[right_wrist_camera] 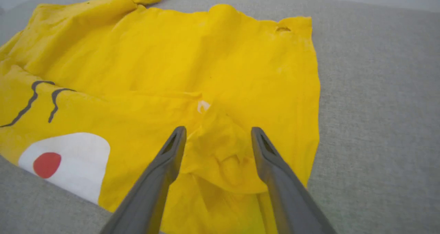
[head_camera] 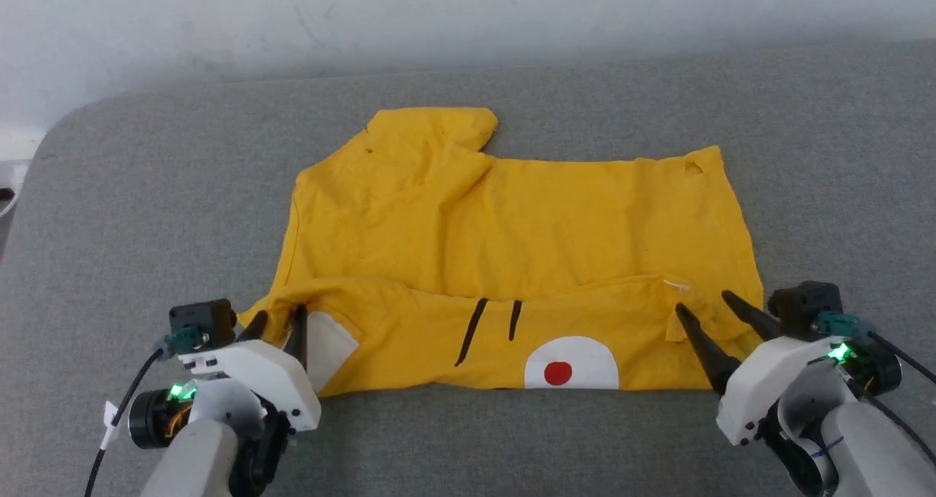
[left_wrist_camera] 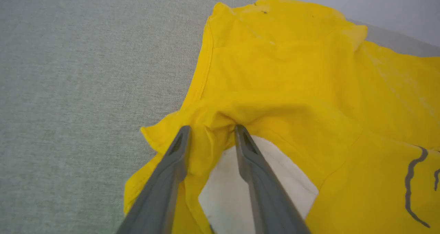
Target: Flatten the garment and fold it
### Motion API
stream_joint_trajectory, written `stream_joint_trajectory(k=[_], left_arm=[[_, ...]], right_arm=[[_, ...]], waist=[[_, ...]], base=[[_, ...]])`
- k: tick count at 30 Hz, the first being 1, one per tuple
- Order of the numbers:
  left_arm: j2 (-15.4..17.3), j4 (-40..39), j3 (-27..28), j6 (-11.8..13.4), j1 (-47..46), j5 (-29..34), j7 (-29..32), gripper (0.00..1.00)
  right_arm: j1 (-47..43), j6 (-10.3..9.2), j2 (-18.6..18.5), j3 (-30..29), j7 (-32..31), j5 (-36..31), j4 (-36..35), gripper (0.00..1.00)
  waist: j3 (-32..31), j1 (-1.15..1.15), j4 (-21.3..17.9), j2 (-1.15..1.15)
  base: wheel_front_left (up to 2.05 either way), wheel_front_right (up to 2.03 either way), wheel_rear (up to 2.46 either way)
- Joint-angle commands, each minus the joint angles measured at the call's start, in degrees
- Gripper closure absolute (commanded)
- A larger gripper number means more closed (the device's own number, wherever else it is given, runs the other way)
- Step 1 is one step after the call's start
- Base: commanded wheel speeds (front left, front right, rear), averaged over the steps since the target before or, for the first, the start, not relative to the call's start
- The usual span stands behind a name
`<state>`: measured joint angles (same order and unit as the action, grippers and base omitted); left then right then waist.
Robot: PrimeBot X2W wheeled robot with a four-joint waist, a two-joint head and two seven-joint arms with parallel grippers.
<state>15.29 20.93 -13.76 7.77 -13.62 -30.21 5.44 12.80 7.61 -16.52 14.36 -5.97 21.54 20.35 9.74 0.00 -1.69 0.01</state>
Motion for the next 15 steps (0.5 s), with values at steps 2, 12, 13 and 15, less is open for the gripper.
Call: stream_joint_trajectory(k=[2,12,13,15], left_arm=[[0.09,0.02,0.65,-0.33,-0.21,-0.59,-1.31,0.0],[7.43,-6.25,2.83,-0.71,5.04,-3.22,7.39,0.0],[8.42,-6.97,2.79,-0.62,5.54,-3.51,9.59,0.0],[10.2,-8.09,2.4,-0.31,6.56,-4.07,14.4,0.0]], right_arm=[[-0.79,-0.12,0.29,-0.86,4.04,0.21,-0.61,0.0],[-11.48,-0.12,5.6,-8.45,15.57,-7.15,-10.52,0.0],[-12.6,-0.12,6.26,-8.95,15.52,-7.82,-11.97,0.0],[-14.69,-0.12,7.51,-9.71,15.03,-9.11,-14.81,0.0]], waist=[[-1.33,0.0,0.08,-0.01],[-6.14,0.0,-1.57,-0.01],[-6.33,0.0,-1.89,-0.01],[-6.64,0.0,-2.68,-0.01]], base=[[0.0,0.0,0.0],[0.0,0.0,0.0],[0.0,0.0,0.0],[0.0,0.0,0.0]])
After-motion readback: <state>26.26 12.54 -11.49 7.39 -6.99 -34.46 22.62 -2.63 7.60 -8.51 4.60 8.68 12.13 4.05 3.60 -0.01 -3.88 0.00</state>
